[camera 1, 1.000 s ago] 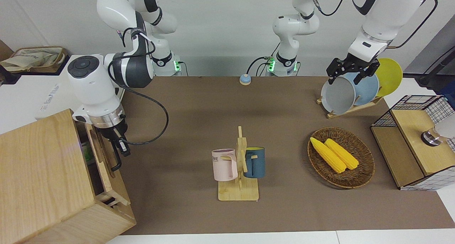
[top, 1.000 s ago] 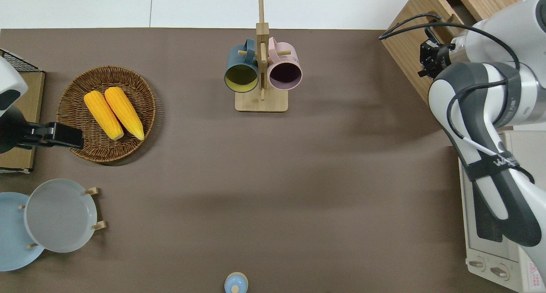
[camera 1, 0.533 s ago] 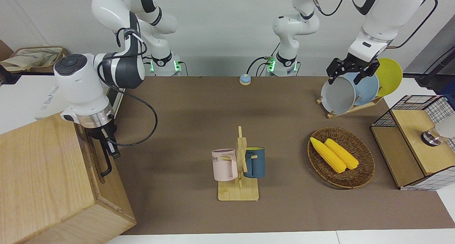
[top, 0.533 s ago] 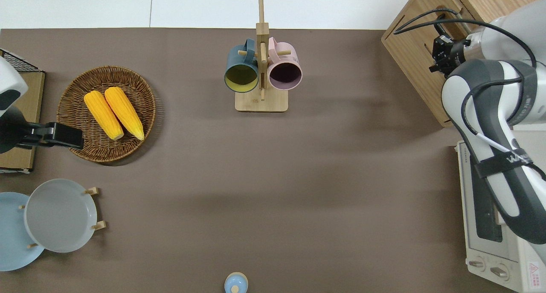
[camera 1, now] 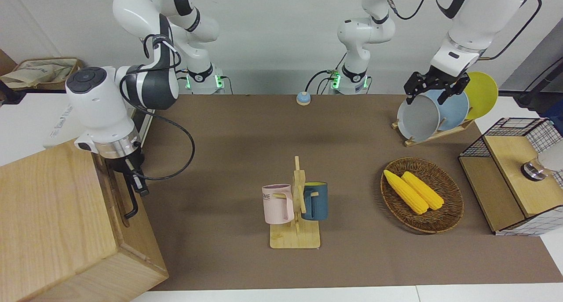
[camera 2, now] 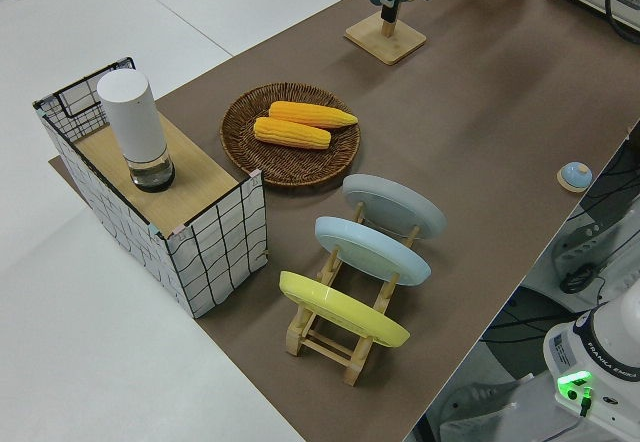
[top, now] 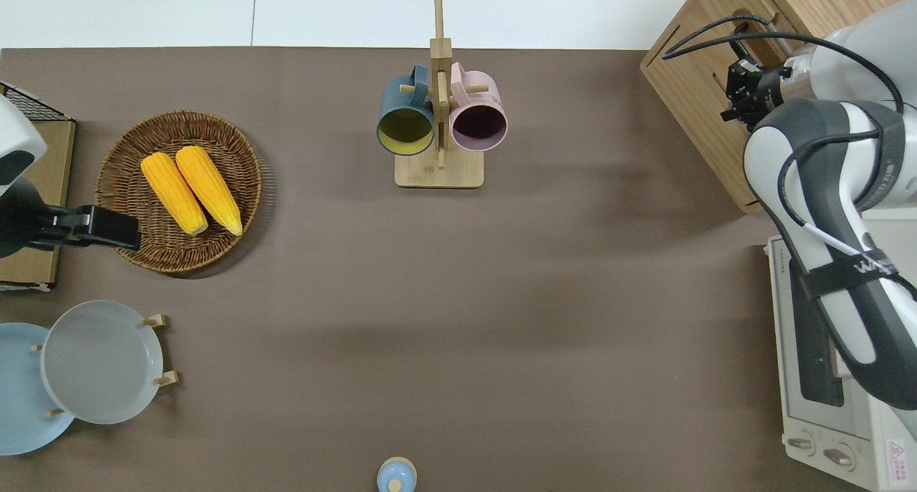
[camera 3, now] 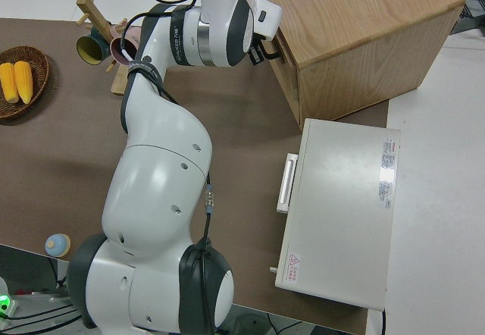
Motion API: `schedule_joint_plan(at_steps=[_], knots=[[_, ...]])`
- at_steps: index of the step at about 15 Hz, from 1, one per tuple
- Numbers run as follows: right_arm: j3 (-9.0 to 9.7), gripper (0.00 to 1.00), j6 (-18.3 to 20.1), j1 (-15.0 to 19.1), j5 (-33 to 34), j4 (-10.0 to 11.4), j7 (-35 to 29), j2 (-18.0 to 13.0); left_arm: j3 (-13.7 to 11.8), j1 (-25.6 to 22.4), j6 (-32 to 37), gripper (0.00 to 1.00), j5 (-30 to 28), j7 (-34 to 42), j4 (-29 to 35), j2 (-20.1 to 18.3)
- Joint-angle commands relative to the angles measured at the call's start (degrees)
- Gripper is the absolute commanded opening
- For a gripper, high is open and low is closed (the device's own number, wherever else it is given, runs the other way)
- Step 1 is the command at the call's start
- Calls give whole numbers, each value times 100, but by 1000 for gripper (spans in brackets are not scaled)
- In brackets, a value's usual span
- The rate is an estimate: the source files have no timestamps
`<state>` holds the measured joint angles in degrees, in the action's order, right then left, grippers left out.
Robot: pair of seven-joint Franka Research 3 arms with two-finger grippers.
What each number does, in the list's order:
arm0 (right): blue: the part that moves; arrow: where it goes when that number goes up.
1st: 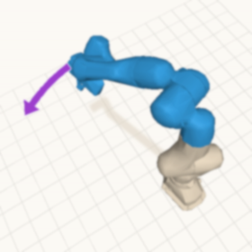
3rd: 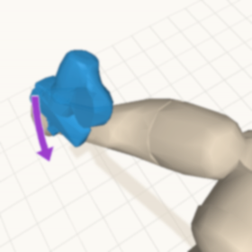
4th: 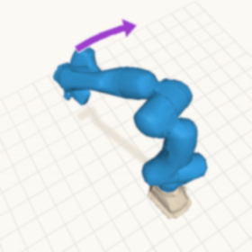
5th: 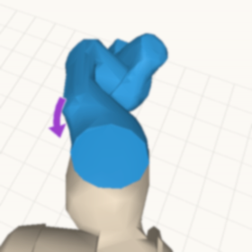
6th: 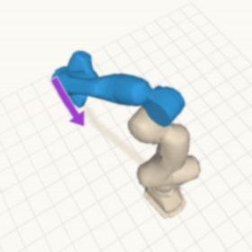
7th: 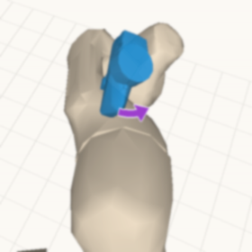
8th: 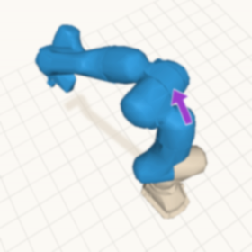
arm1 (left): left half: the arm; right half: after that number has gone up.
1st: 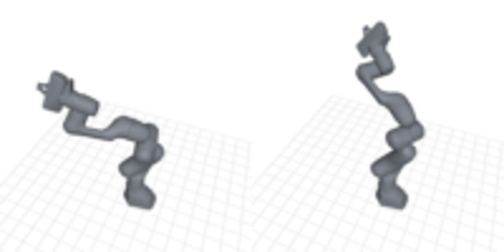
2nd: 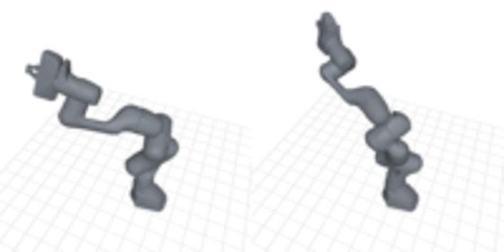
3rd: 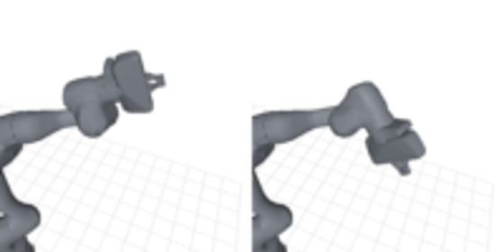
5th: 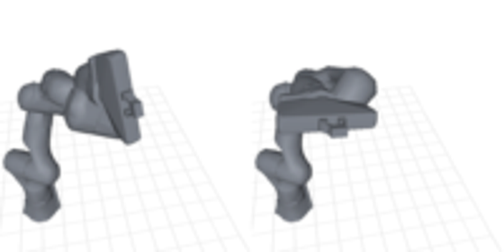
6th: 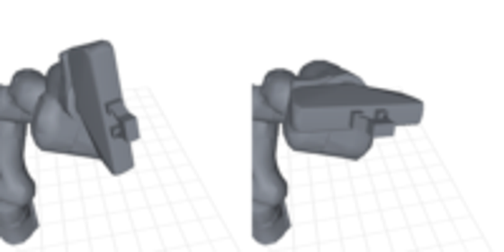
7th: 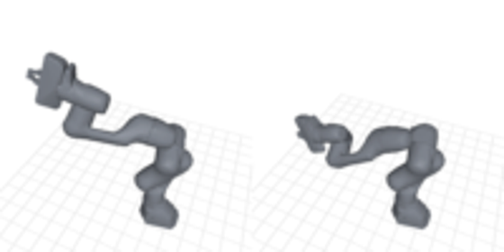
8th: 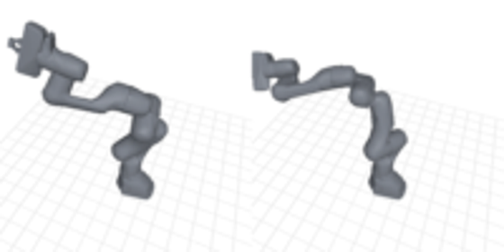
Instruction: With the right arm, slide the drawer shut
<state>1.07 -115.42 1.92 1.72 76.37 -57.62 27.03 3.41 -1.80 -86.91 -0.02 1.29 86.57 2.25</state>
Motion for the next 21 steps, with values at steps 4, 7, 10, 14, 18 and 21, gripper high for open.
schedule_joint_plan(at_steps=[4, 7, 10, 14, 18, 21], knots=[[112, 0, -270, 432, 39, -140, 428, 110, 37, -22, 113, 993, 98, 55, -149, 74], [201, 0, -279, 459, 48, -140, 410, 110, 37, -22, 113, 993, 98, 55, -149, 65], [210, 0, -209, 371, 91, -131, 392, 101, 37, -22, 113, 993, 98, 55, -149, 65], [271, 0, 97, 81, 48, -114, 427, 66, 37, -22, 113, 993, 98, 55, -149, 65], [271, 0, 475, -375, 12, -105, 393, -127, 37, -22, 113, 993, 98, 55, -149, 65], [262, 0, 1011, -684, 39, -105, 436, -373, 37, -22, 113, 993, 98, 55, -149, 65]])
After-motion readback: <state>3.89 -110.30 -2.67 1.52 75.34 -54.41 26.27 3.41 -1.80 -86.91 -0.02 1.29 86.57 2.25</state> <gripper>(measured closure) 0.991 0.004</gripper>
